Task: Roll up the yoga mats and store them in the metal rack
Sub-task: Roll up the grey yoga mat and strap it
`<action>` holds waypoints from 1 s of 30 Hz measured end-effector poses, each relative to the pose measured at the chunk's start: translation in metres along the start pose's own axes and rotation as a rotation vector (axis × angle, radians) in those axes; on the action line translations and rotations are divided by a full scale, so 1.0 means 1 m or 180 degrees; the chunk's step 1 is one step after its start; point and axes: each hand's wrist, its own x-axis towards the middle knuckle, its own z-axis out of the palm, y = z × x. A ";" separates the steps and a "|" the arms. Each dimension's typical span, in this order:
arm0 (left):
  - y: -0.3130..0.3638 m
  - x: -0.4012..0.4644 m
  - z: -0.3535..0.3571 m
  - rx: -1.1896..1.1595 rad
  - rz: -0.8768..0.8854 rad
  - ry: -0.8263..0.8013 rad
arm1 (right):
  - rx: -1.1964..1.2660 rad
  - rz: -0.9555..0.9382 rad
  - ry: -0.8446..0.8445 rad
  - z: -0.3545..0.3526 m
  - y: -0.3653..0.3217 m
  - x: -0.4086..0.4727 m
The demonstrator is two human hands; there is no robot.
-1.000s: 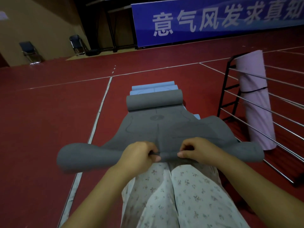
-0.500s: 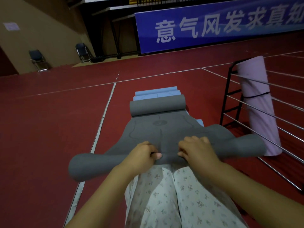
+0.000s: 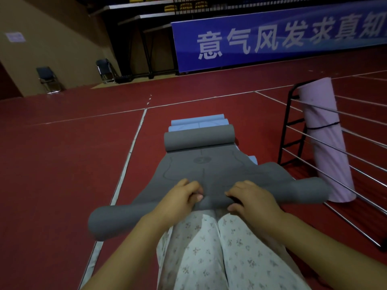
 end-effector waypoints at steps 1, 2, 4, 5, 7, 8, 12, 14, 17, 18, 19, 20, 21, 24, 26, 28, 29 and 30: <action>-0.003 -0.002 0.002 -0.0031 0.0115 0.0077 | -0.0019 0.0010 -0.0183 -0.003 0.001 0.004; -0.005 -0.003 0.004 -0.0072 0.0220 0.0154 | -0.0019 0.0034 -0.0345 -0.006 0.002 0.009; -0.008 -0.006 0.006 -0.0135 0.0327 0.0303 | 0.0049 0.0082 -0.0543 -0.011 0.005 0.018; -0.008 -0.007 0.005 -0.0114 0.0315 0.0323 | 0.0081 0.0087 -0.0610 -0.013 0.006 0.022; -0.006 -0.009 0.003 0.0092 0.0273 0.0211 | 0.0147 0.0107 -0.0736 -0.014 0.009 0.028; -0.006 -0.009 0.003 0.0282 0.0292 0.0167 | 0.0186 0.0142 -0.0792 -0.015 0.010 0.031; 0.004 -0.004 0.005 0.0995 0.0254 0.0198 | 0.0353 0.0208 -0.1052 -0.019 0.015 0.040; 0.008 -0.001 0.005 0.1166 0.0212 0.0243 | 0.0401 0.0186 -0.1236 -0.023 0.016 0.046; 0.010 0.006 0.001 0.1336 0.0173 0.0149 | 0.0558 0.0246 -0.1452 -0.027 0.018 0.054; 0.011 0.008 -0.002 0.1376 0.0143 0.0079 | 0.0601 0.0284 -0.1498 -0.028 0.019 0.055; 0.012 0.010 -0.004 0.1417 0.0116 0.0026 | 0.0642 0.0323 -0.1534 -0.029 0.020 0.057; 0.012 0.012 -0.006 0.1432 0.0098 0.0016 | 0.0694 0.0361 -0.1559 -0.029 0.021 0.058; 0.012 0.013 -0.007 0.1413 0.0064 0.0014 | 0.0755 0.0392 -0.1577 -0.029 0.022 0.059; 0.012 0.014 -0.012 0.1326 0.0005 -0.0018 | 0.0847 0.0432 -0.1547 -0.027 0.024 0.059; 0.012 0.016 -0.015 0.1259 0.0032 -0.0078 | 0.0802 0.0419 -0.1433 -0.023 0.025 0.055; 0.012 0.018 -0.019 0.1114 0.0018 -0.0173 | 0.0523 0.0293 -0.1260 -0.017 0.025 0.047; 0.011 0.020 -0.021 0.1016 -0.0014 -0.0229 | 0.0345 0.0186 -0.1152 -0.013 0.024 0.042; 0.011 0.022 -0.022 0.0917 -0.0060 -0.0283 | 0.0209 0.0074 -0.1035 -0.009 0.025 0.036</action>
